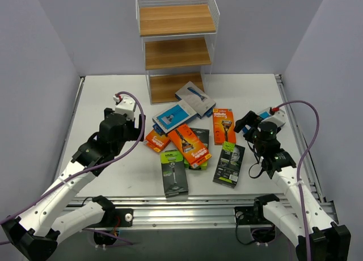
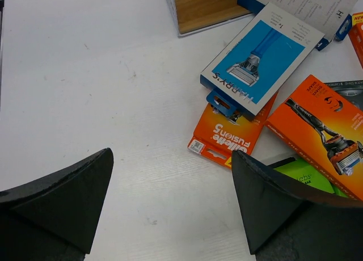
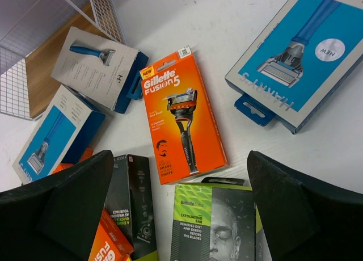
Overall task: Place and organize the shaving razors onto the shelf
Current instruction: Grab a shaving razor with the right arm
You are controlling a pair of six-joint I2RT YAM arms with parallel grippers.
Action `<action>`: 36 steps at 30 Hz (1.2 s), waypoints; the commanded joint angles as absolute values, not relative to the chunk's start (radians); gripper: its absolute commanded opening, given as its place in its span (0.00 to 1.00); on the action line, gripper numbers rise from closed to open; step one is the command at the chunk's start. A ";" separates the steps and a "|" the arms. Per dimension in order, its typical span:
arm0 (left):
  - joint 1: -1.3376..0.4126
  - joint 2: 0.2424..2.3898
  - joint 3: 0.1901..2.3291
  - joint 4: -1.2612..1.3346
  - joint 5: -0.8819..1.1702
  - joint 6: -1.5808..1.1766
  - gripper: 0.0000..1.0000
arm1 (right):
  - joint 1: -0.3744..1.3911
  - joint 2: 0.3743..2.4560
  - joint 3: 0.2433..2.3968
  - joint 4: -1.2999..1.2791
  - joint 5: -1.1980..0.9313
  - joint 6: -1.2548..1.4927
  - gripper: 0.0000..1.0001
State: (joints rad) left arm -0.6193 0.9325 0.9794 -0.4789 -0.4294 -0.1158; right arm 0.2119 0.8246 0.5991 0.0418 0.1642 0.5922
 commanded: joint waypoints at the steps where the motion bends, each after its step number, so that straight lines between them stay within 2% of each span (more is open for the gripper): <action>1: -0.621 0.928 1.028 -0.485 -0.462 -0.126 0.94 | 0.215 0.827 0.574 0.117 0.149 0.606 1.00; 5: -0.621 0.936 1.028 -0.483 -0.468 -0.124 0.94 | 0.213 0.813 0.594 0.081 0.198 0.609 1.00; 10: -0.620 0.931 1.029 -0.489 -0.469 -0.126 0.94 | 0.215 0.813 0.571 0.127 0.158 0.649 1.00; 16: -0.621 0.928 1.020 -0.479 -0.474 -0.135 0.94 | 0.212 0.851 0.620 0.008 0.221 0.632 1.00; 19: -0.621 0.943 1.048 -0.518 -0.480 -0.149 0.94 | 0.209 0.841 0.608 0.027 0.229 0.647 1.00; 24: -0.621 0.910 1.037 -0.506 -0.480 -0.147 0.94 | 0.204 0.859 0.600 0.087 0.100 0.700 0.99; 26: -0.620 0.901 1.037 -0.503 -0.466 -0.147 0.94 | 0.204 0.886 0.597 0.139 0.022 0.663 0.96; 27: -0.621 0.897 1.037 -0.499 -0.451 -0.149 0.94 | 0.206 0.896 0.598 0.158 -0.095 0.620 0.95; 31: -0.621 0.903 1.046 -0.509 -0.434 -0.149 0.94 | 0.219 0.968 0.627 0.169 -0.267 0.574 0.90; 36: -0.621 0.881 1.046 -0.509 -0.417 -0.155 0.94 | 0.245 1.003 0.640 0.138 -0.267 0.653 0.84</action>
State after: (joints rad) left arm -0.6193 0.9100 1.0008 -0.5213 -0.4370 -0.1463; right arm 0.2314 1.0031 0.5930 0.1196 -0.1936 0.6277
